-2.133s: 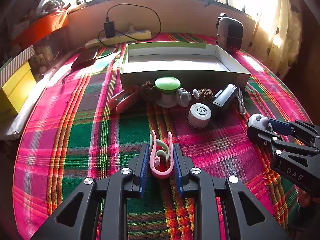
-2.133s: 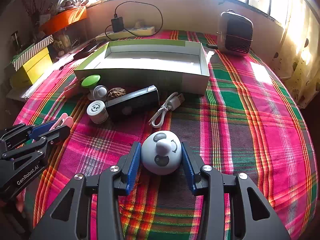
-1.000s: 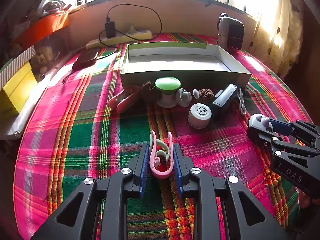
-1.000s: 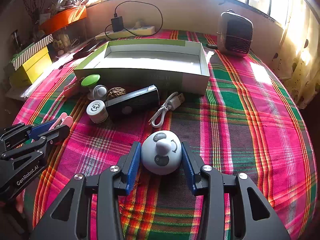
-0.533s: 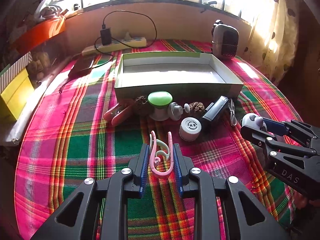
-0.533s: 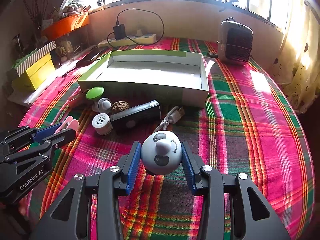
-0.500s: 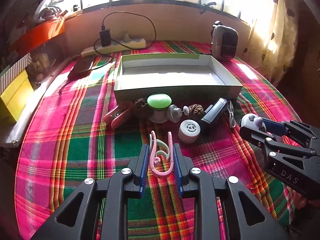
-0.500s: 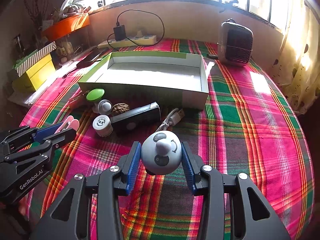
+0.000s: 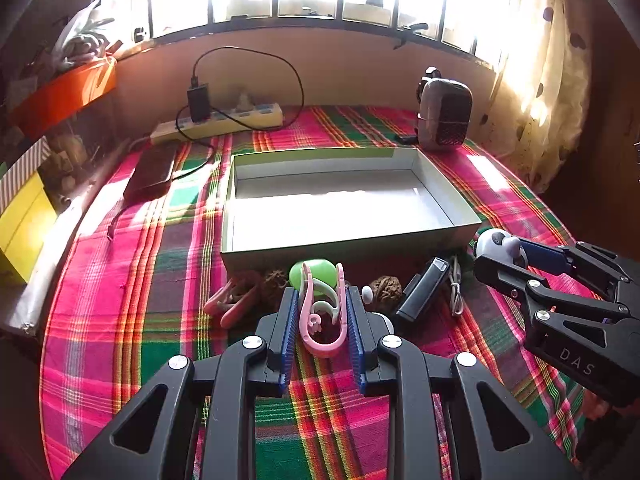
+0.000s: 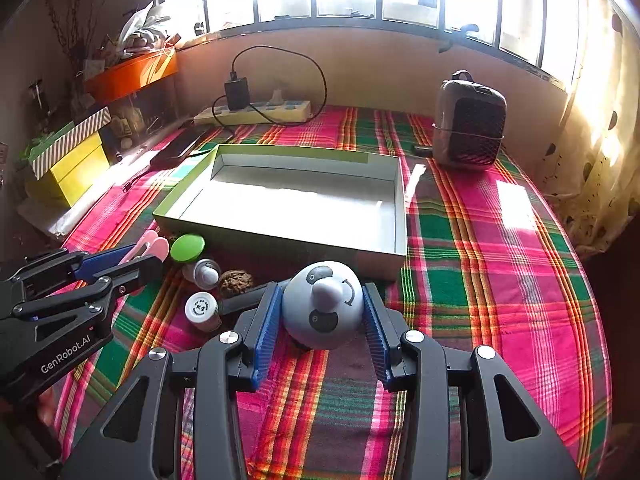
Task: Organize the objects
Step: 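Carry the clip and toy over the box with both tools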
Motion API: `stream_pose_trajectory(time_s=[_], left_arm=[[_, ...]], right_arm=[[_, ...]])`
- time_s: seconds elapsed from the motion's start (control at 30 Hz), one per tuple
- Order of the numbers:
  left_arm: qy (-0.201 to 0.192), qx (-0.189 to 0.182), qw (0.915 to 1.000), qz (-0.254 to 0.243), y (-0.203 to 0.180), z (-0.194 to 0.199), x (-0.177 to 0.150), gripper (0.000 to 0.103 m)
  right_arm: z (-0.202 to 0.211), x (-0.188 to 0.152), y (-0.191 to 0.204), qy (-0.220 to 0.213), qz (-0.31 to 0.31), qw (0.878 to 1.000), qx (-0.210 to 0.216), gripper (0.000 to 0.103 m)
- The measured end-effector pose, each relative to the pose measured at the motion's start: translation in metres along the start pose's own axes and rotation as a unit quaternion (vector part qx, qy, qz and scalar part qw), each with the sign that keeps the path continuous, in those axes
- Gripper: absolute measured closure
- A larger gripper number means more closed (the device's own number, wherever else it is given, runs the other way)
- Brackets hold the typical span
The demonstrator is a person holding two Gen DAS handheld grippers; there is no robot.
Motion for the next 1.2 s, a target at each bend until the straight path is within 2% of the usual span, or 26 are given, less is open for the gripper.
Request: stream_pose_trajectory(time_s=[0.13, 0.4, 0.67, 1.2], left_arm=[[0.003, -0.012, 0.9999, 0.002, 0.003, -0.008, 0.014, 0.082], [-0.004, -0.010, 0.9999, -0.006, 0.008, -0.025, 0.046, 0.082], [0.014, -0.007, 0.9998, 0.008, 0.025, -0.058, 0.070, 0.082], [0.044, 0.004, 0.9989, 0.012, 0.045, -0.114, 0.096, 0.082]], right_arm=[[-0.005, 0.013, -0.003, -0.005, -0.002, 1.000, -0.002, 0.061], [-0.022, 0.046, -0.012, -0.016, -0.003, 1.000, -0.013, 0.061], [-0.054, 0.074, -0.012, -0.013, -0.004, 1.000, -0.015, 0.061], [-0.124, 0.098, -0.010, 0.026, 0.013, 0.999, -0.029, 0.061]])
Point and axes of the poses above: each gripper's, at about its wrist camera, not at the fingertips, and z roughly against the way its jaws point, y to its left, x to its top, the point moved 1 cm from there along -z, roughly the way its jaws point, and after that the axes turned 11 degrees about -x, right-handed, at the moved point
